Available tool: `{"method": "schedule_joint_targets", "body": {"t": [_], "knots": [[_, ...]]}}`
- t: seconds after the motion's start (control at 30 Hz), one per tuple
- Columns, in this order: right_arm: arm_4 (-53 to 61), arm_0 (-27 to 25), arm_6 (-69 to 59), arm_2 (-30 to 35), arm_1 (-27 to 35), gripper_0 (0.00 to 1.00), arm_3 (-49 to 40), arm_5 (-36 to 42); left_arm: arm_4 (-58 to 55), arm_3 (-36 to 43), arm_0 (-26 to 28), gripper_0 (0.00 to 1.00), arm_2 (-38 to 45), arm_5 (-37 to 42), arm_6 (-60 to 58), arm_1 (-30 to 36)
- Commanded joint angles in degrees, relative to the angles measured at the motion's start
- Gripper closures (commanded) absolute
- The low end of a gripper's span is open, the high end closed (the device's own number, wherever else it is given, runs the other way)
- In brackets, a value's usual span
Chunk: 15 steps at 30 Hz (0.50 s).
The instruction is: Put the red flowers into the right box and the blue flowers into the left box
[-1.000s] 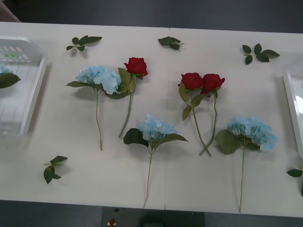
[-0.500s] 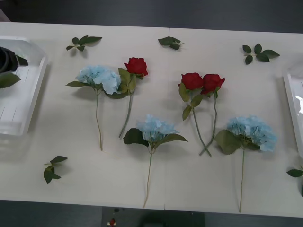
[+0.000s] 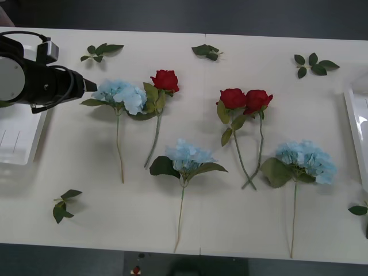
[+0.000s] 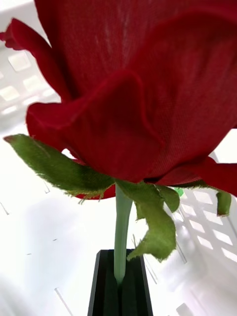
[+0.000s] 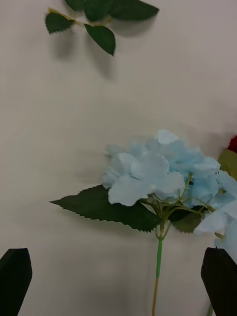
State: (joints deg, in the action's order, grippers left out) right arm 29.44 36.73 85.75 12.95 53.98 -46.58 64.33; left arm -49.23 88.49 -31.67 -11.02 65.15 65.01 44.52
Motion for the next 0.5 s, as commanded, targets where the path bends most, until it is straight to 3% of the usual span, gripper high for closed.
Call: {"method": "schedule_joint_targets", "body": {"t": [0.03, 0.1, 0.17, 0.27, 0.37, 0.5], "knots": [[0.0, -1.1, 3.9, 1.1, -0.5, 1.0, -0.9, -2.7, -0.3, 2.2, -0.9, 0.0, -2.8, -1.0, -3.6, 0.4], [-0.1, -1.6, 4.2, 1.1, -1.1, 0.99, -0.9, -3.6, -0.3, 2.2, -1.2, 0.0, -4.4, -1.1, -4.0, 0.3], [0.0, -1.8, 4.5, 1.1, -1.2, 0.9, -0.9, -4.0, -0.1, 2.2, -1.7, 0.0, -5.9, -1.0, -4.4, 0.0], [0.2, -2.3, 4.9, 1.1, -1.3, 0.28, -0.9, -3.9, 0.3, 2.2, -2.3, 0.0, -8.1, -1.1, -5.1, -0.3], [0.4, -2.5, 5.1, 1.2, -1.3, 0.1, -1.0, -3.9, 0.4, 2.2, -2.9, 0.0, -9.6, -1.1, -5.5, -0.5], [0.7, -2.6, 5.7, 2.5, -1.2, 0.05, -1.6, -2.1, 1.5, 1.7, -4.0, 0.0, -11.7, -1.1, -6.5, -1.1]]}}
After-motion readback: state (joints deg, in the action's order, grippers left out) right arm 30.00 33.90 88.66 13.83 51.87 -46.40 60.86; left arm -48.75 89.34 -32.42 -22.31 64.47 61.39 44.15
